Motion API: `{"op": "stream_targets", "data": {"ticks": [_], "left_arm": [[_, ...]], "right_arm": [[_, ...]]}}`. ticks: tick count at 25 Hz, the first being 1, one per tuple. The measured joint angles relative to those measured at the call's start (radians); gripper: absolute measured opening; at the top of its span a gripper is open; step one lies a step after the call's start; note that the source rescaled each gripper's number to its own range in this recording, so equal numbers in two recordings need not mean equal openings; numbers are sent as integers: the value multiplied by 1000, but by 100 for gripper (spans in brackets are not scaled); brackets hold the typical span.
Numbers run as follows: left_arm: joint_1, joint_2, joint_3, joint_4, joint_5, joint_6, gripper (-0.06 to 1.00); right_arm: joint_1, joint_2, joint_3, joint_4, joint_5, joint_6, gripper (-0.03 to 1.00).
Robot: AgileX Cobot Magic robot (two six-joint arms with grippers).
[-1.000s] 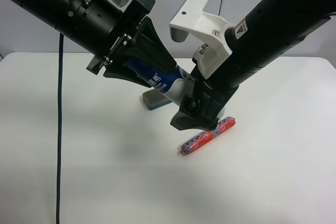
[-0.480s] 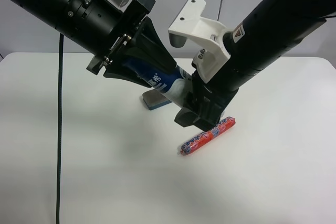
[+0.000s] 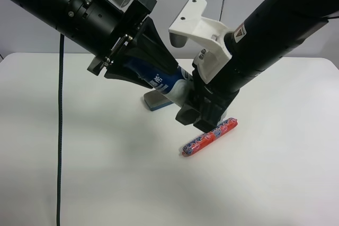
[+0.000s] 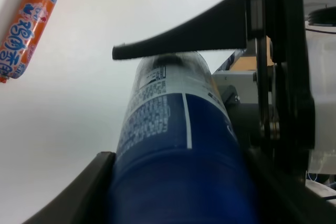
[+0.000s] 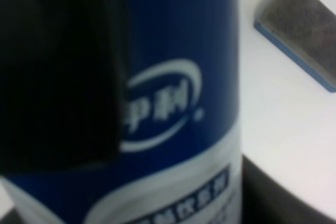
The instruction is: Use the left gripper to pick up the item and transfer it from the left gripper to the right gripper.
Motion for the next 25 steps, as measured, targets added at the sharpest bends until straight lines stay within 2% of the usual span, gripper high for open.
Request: {"op": "stream_targets", "data": {"ticks": [1,11,19,20,21,23,24,25], "left_arm": [[0,0,0,0,0,0,0],[0,0,0,0,-3,2,0],[0,0,0,-2,-25,54,1],[0,0,0,-2,-31,57,6],[0,0,-2,-5,-42,59,24],[1,0,-2,27,-61,61,70],[2,0,-2,35,-69,61,82],[2,0,-2,46,-73,60,89]], "right_arm": [[0,0,0,-1,1,-4,5],[0,1,0,-1,1,-14,5],[0,1,0,-6,-5,-14,4],[0,1,0,-4,-4,-13,2],[0,1,0,-2,0,-11,0],[0,2,1,-3,3,-9,0],[-1,2,1,-3,4,-9,0],[-1,2,1,-3,6,-8,0]]}}
